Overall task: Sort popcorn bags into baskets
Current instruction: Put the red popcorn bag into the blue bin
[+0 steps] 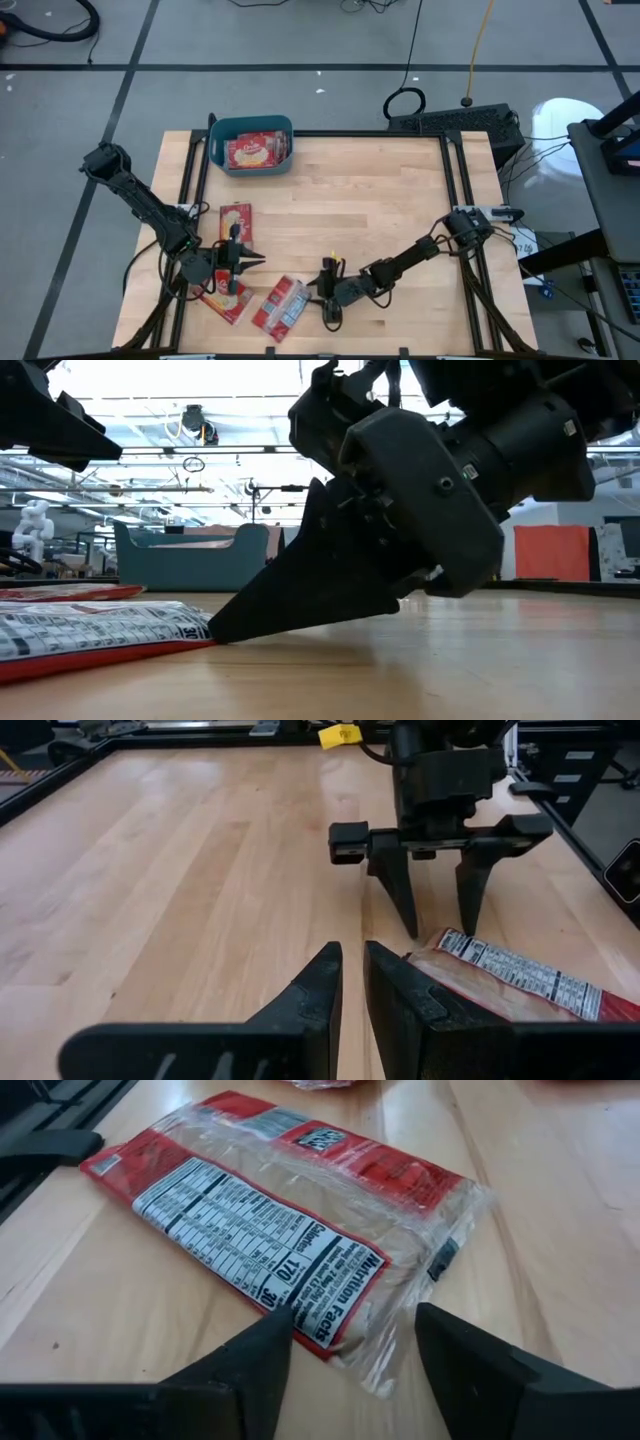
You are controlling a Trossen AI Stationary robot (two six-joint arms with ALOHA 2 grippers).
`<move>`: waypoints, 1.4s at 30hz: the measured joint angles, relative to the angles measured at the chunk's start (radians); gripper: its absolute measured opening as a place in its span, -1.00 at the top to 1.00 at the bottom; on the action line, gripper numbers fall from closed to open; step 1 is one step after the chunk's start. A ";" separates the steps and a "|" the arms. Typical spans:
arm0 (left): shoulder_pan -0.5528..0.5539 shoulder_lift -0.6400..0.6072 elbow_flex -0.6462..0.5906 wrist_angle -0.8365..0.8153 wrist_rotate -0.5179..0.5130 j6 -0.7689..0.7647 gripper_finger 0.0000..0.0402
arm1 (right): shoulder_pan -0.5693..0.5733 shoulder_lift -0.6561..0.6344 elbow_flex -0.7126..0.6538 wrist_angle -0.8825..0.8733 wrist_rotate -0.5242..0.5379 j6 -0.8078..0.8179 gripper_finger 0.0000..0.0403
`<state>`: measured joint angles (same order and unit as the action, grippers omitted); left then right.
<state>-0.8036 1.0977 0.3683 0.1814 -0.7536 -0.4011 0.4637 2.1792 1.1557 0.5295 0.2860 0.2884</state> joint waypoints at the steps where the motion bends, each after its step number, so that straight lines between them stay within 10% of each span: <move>1: 0.000 0.000 0.000 -0.001 0.000 0.000 0.75 | 0.000 0.000 0.000 -0.010 0.002 0.008 0.01; 13: 0.000 0.000 0.000 -0.001 0.000 -0.026 0.75 | -0.002 -0.001 -0.001 0.009 -0.002 -0.014 0.95; 28: 0.001 0.066 0.002 0.059 -0.004 -0.049 0.65 | -0.014 -0.026 -0.004 0.231 0.154 -0.078 1.00; 42: 0.047 0.135 0.002 0.082 0.018 -0.228 -0.27 | -0.011 -0.028 -0.003 0.324 0.268 -0.222 1.00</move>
<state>-0.7561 1.2331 0.3698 0.2632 -0.7354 -0.6287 0.4530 2.1516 1.1530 0.8534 0.5540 0.0661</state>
